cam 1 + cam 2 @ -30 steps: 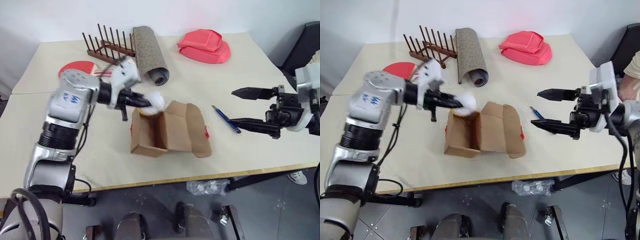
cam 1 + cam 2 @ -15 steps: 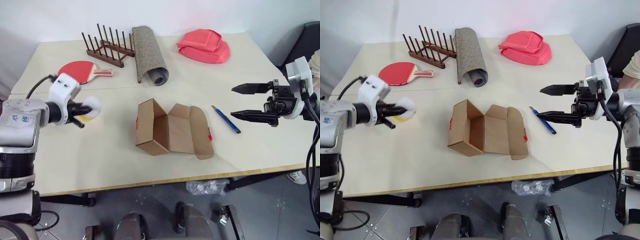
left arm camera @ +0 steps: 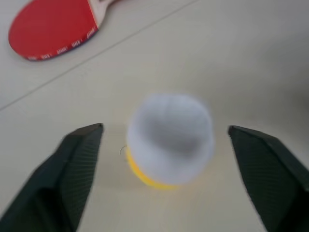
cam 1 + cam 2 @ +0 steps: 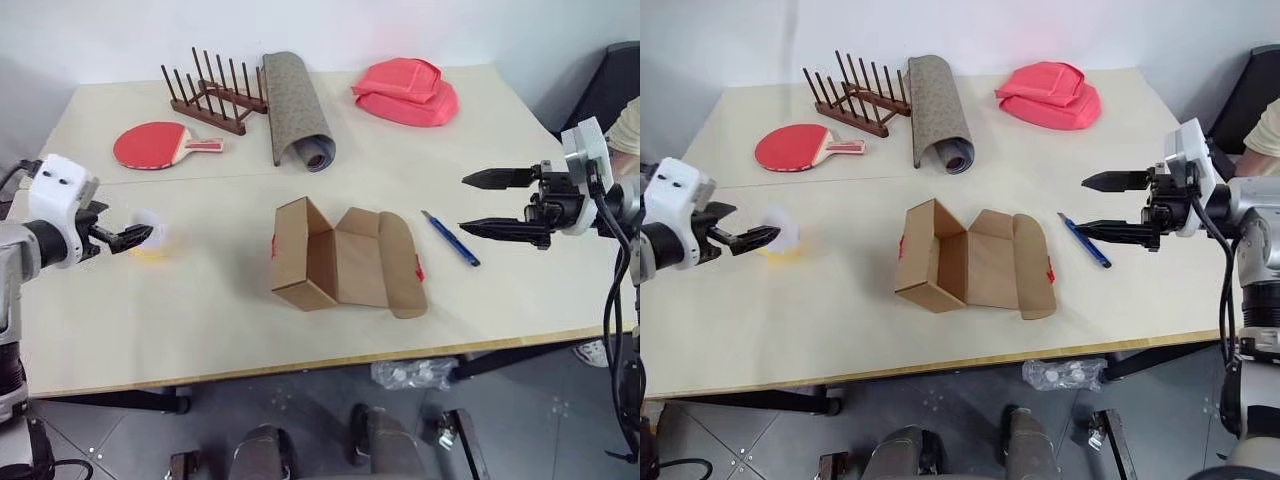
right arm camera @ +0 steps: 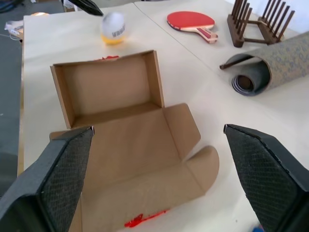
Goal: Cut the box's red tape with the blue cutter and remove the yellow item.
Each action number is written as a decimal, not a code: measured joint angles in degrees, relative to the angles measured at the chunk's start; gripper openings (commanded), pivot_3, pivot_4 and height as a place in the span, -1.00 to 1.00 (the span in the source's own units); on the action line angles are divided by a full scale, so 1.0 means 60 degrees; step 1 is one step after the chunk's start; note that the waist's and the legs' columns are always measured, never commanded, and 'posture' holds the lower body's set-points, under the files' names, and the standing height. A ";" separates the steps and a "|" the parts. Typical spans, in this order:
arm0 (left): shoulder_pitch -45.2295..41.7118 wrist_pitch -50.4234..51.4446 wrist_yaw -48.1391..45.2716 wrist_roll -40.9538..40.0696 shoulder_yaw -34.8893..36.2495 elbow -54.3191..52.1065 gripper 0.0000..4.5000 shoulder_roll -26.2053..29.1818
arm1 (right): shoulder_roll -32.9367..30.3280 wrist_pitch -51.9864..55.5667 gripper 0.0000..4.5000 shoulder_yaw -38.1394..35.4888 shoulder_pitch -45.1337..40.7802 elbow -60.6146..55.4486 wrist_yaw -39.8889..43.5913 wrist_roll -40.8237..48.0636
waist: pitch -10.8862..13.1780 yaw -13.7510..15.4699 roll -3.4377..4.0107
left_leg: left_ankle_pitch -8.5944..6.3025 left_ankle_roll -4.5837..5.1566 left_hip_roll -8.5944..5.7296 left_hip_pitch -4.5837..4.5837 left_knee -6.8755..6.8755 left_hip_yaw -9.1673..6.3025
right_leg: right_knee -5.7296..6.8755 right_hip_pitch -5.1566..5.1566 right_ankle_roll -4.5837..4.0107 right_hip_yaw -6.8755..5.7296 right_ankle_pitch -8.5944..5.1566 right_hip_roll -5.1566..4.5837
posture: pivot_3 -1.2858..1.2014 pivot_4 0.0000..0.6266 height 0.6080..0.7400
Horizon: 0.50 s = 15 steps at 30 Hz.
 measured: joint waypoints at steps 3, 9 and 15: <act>0.0799 -0.1450 -0.0480 -0.0646 0.0799 -0.0762 0.98 -0.0711 | -0.0036 -0.0178 1.00 0.0003 0.0264 0.0122 0.0033 -0.0117 | -0.0001 -0.0021 0.0001 | -0.0003 -0.0003 -0.0001 0.0003 0.0000 0.0005 | -0.0004 0.0004 0.0000 0.0003 0.0000 -0.0003 | 0.03 -0.52 1.00; 0.3018 -0.3465 -0.1402 -0.2123 0.2093 -0.1551 0.98 -0.2367 | -0.0313 -0.1570 1.00 -0.0091 0.1044 0.1623 0.0170 -0.0846 | 0.0000 -0.0132 0.0000 | -0.0003 -0.0006 0.0003 0.0020 0.0001 0.0010 | 0.0001 0.0010 -0.0001 0.0003 0.0000 0.0000 | 0.03 -0.52 1.00; 0.5152 -0.5375 -0.3177 -0.2120 0.2263 0.0051 0.98 -0.1824 | -0.0380 -0.3863 1.00 -0.0079 0.1496 0.3863 0.0245 -0.1182 | 0.0009 -0.0246 0.0024 | -0.0016 -0.0026 0.0011 0.0225 -0.0068 0.0080 | -0.0046 0.0134 -0.0035 0.0048 -0.0021 0.0011 | 0.03 -0.52 1.00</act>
